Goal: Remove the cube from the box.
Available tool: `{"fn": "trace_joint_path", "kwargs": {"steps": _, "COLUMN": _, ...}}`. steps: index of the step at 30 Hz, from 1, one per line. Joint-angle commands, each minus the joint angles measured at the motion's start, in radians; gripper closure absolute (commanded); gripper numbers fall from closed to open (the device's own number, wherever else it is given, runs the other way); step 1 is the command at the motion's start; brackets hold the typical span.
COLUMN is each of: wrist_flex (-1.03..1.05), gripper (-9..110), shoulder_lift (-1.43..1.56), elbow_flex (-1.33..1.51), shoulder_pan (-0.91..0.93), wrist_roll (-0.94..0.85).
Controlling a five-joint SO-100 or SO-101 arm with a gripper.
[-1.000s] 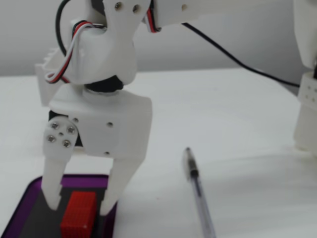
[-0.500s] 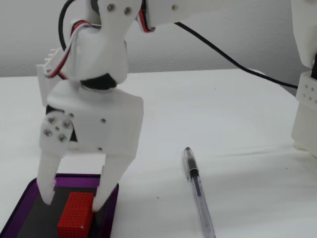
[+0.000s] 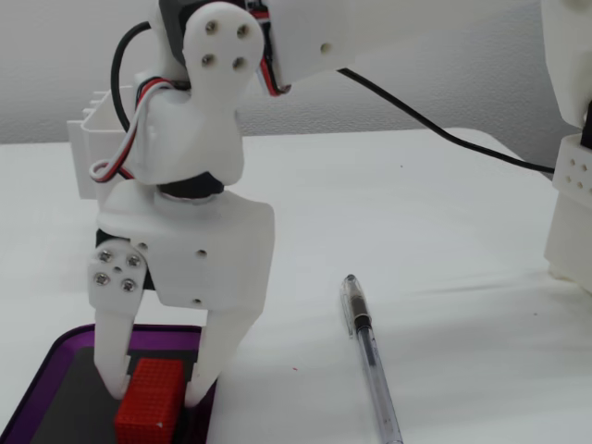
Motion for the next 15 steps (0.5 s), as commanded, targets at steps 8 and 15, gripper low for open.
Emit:
{"fn": "trace_joint_path", "kwargs": {"steps": 8, "wrist_flex": -0.002, "gripper": 102, "shoulder_lift": 0.032, "elbow_flex": -0.008, "shoulder_pan": 0.005, "wrist_roll": -0.054}}
{"fn": "trace_joint_path", "kwargs": {"steps": 15, "wrist_flex": 0.187, "gripper": 102, "shoulder_lift": 0.057, "elbow_flex": -0.123, "shoulder_pan": 0.006, "wrist_roll": -0.130}}
